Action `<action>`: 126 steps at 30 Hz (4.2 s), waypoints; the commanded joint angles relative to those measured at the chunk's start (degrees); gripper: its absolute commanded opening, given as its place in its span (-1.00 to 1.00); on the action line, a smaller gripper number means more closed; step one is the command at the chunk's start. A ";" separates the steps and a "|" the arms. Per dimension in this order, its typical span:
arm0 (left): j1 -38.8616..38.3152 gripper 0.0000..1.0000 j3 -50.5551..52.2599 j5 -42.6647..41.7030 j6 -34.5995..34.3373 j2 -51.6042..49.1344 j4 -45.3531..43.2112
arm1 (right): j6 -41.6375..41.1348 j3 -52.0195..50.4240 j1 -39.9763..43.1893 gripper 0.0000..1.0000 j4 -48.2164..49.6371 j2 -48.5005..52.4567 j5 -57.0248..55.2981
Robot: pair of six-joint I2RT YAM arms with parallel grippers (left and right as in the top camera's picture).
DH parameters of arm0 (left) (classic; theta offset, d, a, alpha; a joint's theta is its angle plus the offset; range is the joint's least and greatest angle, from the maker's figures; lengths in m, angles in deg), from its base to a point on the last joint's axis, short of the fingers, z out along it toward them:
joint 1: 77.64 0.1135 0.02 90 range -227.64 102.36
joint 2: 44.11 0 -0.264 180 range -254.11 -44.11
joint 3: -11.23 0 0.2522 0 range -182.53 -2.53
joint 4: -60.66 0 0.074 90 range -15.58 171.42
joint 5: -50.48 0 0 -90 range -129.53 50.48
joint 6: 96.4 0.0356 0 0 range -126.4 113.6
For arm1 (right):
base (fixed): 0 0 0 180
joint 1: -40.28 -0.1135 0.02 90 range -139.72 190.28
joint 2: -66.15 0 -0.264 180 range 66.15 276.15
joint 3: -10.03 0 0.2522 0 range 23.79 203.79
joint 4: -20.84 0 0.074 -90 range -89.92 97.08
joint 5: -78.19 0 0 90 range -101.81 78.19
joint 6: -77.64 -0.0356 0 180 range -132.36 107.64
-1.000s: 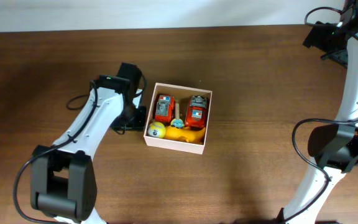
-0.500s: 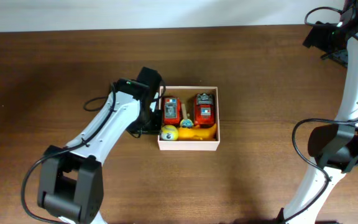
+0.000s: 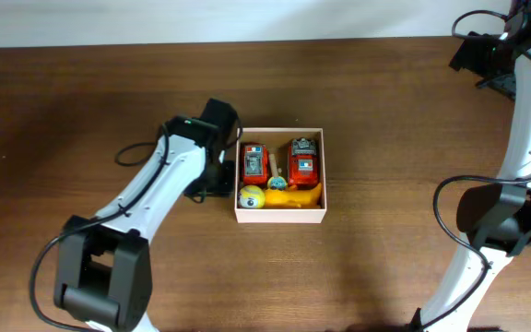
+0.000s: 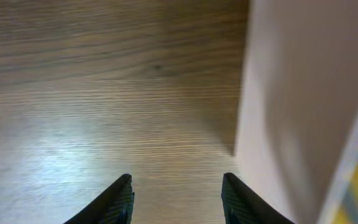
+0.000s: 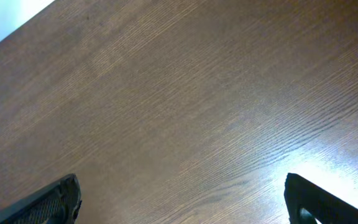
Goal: Pack container
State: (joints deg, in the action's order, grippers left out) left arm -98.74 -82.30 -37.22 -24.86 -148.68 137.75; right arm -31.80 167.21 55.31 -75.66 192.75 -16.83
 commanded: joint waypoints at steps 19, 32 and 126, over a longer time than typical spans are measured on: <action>10.45 0.99 -25.18 6.36 2.69 -0.42 12.41 | -0.55 -0.07 0.00 0.97 0.00 0.11 -0.11; 10.40 0.98 -25.18 6.36 2.69 -0.42 12.39 | -0.55 -0.07 0.00 0.97 0.00 0.11 -0.11; 21.70 0.98 75.89 -4.28 16.76 104.24 -50.64 | -0.55 -0.07 0.00 0.97 0.00 0.11 -0.11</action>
State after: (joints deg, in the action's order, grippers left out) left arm -77.45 -7.11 -40.67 -7.73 -45.21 87.28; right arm -31.89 167.21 55.31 -75.66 192.75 -16.83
